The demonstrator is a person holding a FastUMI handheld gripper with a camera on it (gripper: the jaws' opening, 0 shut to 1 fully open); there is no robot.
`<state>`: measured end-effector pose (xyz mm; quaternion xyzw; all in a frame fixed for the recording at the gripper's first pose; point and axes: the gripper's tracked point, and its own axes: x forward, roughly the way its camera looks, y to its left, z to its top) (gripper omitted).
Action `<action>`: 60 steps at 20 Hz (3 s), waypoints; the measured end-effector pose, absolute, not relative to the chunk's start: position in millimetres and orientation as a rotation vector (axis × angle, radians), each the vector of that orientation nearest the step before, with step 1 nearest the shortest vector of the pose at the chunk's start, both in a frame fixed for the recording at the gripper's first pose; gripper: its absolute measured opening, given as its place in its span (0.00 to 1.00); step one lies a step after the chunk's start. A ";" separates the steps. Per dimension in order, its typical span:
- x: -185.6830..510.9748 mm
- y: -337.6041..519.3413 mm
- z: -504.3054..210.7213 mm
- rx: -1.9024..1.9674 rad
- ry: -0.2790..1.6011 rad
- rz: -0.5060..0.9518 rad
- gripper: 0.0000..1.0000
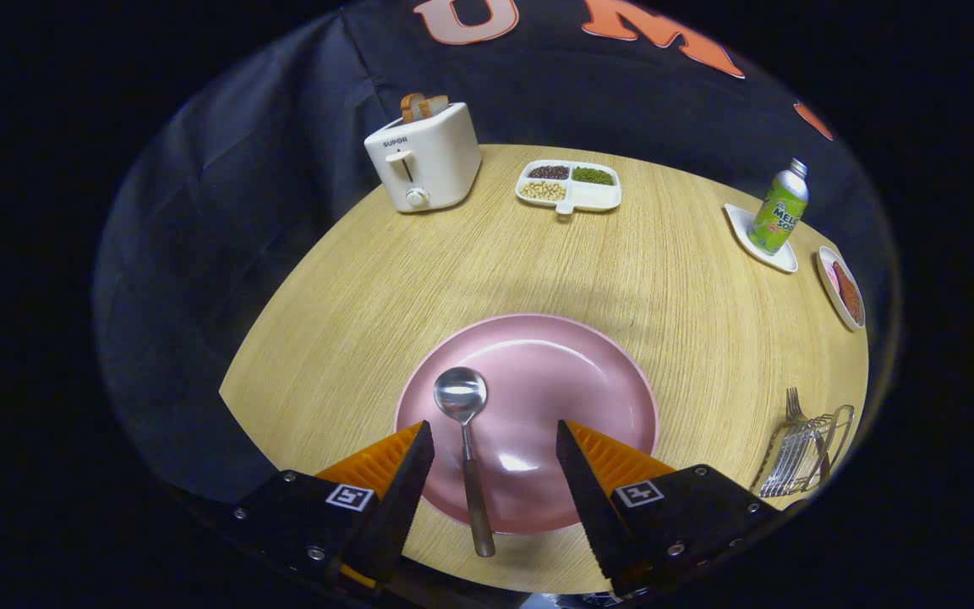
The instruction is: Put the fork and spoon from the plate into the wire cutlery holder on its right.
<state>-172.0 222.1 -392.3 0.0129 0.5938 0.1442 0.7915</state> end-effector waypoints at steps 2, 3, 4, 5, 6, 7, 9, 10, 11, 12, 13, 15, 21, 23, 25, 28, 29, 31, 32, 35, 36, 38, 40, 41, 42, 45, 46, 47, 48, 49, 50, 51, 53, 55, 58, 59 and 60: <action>-177.0 227.0 -401.3 -0.001 1.315 0.325 0.87; -179.1 228.4 -405.8 -0.018 1.333 0.331 0.87; -183.1 229.3 -410.2 -0.036 1.355 0.337 0.86; -186.2 230.1 -414.7 -0.054 1.377 0.344 0.84; -189.7 229.8 -418.6 -0.074 1.402 0.346 0.82; -193.9 227.5 -424.2 -0.093 1.424 0.353 0.79; -198.6 231.6 -427.9 -0.124 1.464 0.363 0.73; -202.4 230.1 -433.8 -0.136 1.484 0.365 0.67; -204.9 230.3 -435.1 -0.154 1.506 0.365 0.64; -206.4 231.2 -437.4 -0.173 1.518 0.362 0.54; -207.2 233.0 -438.5 -0.187 1.527 0.368 0.45; -209.1 236.8 -440.8 -0.195 1.544 0.374 0.29; -212.8 242.2 -440.6 -0.117 1.560 0.345 0.09; -212.3 242.4 -439.9 -0.102 1.551 0.342 0.08; -213.8 243.0 -438.5 -0.051 1.556 0.326 0.08; -208.8 240.5 -433.0 0.013 1.530 0.294 0.08; -204.8 238.7 -430.5 0.024 1.512 0.286 0.08; -198.8 234.6 -423.1 0.068 1.486 0.265 0.08; -197.6 230.3 -419.9 0.085 1.477 0.253 0.08; -193.4 225.0 -416.4 0.088 1.459 0.242 0.08; -196.1 223.2 -416.7 0.078 1.461 0.247 0.08; -201.5 222.9 -420.7 0.070 1.478 0.255 0.06; -206.0 224.7 -426.1 0.056 1.498 0.261 0.05; -209.2 224.6 -429.5 0.041 1.512 0.264 0.05; -212.6 222.7 -435.7 0.032 1.517 0.263 0.04; -214.4 228.6 -437.1 0.046 1.529 0.275 0.04; -216.7 232.7 -437.3 0.063 1.533 0.284 0.03; -213.3 235.2 -436.2 0.079 1.516 0.280 0.02; -210.3 236.6 -432.6 0.090 1.497 0.278 0.02; -204.4 237.7 -428.9 0.111 1.467 0.271 0.01; -199.8 238.7 -425.4 0.131 1.447 0.264 0.01; -199.8 236.7 -422.0 0.144 1.456 0.259 0.01; -196.7 228.8 -414.7 0.152 1.445 0.240 0.02; -188.4 217.8 -402.7 0.168 1.414 0.215 0.02; -175.7 198.3 -376.4 0.189 1.366 0.176 0.02; -171.0 188.3 -368.4 0.192 1.346 0.158 0.02; -171.4 175.1 -358.9 0.193 1.335 0.146 0.02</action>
